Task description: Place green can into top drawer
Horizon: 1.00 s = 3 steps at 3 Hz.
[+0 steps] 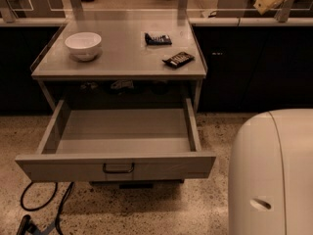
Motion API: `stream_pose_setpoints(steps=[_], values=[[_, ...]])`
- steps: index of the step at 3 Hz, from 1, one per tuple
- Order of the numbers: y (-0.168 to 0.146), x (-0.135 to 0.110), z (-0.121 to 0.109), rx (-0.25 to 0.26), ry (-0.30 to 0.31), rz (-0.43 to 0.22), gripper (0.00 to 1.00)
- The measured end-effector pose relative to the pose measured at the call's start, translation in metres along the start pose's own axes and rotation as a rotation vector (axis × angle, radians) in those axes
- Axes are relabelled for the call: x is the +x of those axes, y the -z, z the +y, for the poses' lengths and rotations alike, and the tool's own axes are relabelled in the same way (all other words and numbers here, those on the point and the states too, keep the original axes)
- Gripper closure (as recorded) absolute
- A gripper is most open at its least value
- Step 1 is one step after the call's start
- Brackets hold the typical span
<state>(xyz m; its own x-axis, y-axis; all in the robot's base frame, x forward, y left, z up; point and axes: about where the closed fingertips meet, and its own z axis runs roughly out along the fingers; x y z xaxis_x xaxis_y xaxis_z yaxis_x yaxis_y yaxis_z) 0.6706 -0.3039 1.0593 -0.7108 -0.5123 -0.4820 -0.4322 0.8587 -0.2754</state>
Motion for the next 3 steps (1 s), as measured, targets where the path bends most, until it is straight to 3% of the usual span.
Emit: stream_pose_setpoints(steps=[1,2,3], values=[[-0.033,0.009,0.03,-0.131,0.049,0.061,1.0],[-0.084,0.002,0.074,-0.28,0.175,0.104,1.0],[-0.089,-0.017,0.116,-0.446,0.379,-0.018,1.0]])
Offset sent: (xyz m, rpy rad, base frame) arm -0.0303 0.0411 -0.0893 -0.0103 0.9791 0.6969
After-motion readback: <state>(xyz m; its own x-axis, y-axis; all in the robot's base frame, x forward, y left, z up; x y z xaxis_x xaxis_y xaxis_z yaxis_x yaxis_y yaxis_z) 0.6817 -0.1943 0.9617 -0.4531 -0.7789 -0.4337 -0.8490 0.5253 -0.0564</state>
